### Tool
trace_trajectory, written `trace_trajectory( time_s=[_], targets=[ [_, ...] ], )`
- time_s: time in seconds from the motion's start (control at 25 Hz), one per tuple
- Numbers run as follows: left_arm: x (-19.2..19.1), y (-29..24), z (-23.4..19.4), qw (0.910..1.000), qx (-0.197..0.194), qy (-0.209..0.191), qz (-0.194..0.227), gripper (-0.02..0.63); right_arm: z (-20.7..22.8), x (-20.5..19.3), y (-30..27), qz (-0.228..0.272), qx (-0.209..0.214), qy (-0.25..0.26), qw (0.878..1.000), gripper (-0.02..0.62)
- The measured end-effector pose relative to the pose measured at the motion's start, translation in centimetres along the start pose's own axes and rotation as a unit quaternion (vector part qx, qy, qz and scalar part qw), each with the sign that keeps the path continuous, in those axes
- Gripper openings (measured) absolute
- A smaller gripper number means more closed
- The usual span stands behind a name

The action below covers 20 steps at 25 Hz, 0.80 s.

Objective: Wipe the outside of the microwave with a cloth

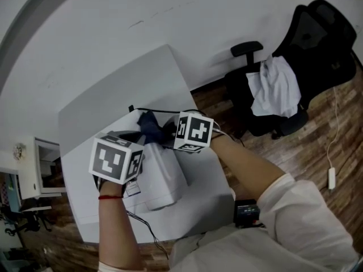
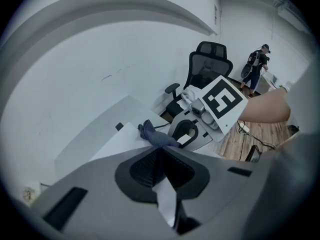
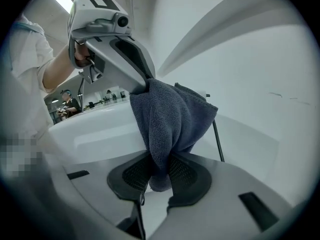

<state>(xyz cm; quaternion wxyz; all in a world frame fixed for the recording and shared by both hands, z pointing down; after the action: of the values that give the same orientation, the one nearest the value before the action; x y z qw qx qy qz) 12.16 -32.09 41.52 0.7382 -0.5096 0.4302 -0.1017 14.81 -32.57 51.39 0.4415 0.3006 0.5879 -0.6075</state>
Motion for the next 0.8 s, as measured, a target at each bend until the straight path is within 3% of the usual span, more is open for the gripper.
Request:
trace_trajectory(
  time_s=[0.8],
  targets=[
    [-5.8,4.4,7.3,0.9985,-0.049,0.009,0.022,0.02,-9.4,-1.9,2.4,0.033,0.016,0.015,0.999,0.097]
  ],
)
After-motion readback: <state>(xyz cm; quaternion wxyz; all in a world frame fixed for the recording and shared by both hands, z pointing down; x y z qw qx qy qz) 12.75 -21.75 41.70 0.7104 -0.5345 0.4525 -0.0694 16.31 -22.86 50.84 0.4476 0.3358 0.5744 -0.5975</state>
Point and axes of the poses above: the fingertips, and each gripper's own axes: y backward along the fingers, z to its right, x out of its top, the point moved 2 cm from there along y, backward along the fingers, and after that the axes turned 6 degrees about z, right-handed, at the moved point
